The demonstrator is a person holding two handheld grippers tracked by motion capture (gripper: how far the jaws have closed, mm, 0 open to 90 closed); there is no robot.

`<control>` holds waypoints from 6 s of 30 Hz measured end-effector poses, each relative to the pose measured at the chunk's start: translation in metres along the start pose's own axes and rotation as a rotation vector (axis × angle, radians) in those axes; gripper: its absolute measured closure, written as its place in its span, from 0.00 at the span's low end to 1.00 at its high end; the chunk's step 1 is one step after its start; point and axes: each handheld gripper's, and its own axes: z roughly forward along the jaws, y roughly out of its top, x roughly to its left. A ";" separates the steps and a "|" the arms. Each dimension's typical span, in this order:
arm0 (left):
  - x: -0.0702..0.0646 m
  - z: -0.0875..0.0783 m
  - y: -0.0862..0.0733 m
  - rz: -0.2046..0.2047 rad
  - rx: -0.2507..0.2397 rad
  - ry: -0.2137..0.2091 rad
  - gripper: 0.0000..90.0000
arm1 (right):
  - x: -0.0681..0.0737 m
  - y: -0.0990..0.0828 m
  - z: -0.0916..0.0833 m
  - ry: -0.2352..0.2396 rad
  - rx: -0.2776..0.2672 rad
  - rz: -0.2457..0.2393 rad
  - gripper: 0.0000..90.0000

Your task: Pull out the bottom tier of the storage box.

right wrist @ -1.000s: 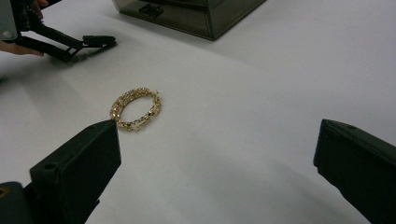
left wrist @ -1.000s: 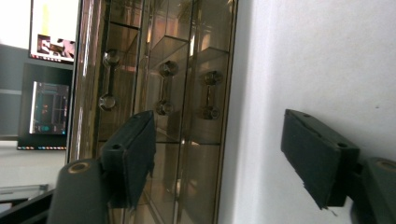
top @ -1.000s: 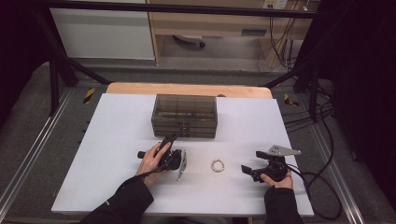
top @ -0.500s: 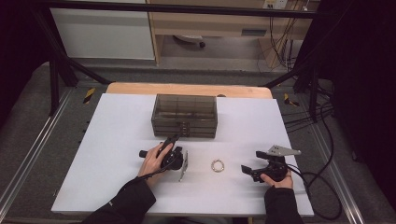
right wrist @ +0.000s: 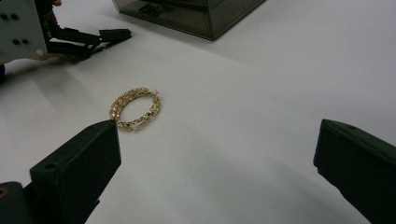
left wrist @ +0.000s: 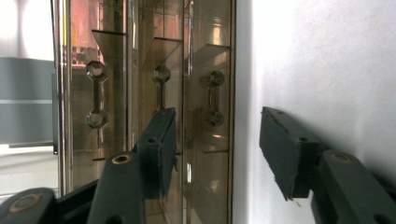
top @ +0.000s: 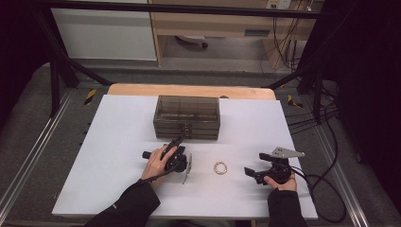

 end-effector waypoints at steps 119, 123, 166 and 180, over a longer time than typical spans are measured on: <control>-0.013 0.012 0.005 0.104 0.047 0.070 0.86 | 0.000 0.000 0.000 -0.004 0.002 -0.006 0.01; -0.012 0.010 0.005 0.093 0.039 0.070 0.76 | 0.000 0.000 0.000 -0.005 0.003 -0.006 0.01; -0.002 0.012 -0.001 0.066 0.047 0.041 0.76 | 0.000 0.000 0.000 -0.004 0.002 -0.007 0.01; -0.004 0.006 0.000 0.071 0.047 0.036 0.76 | 0.000 0.000 0.000 -0.004 0.003 -0.006 0.01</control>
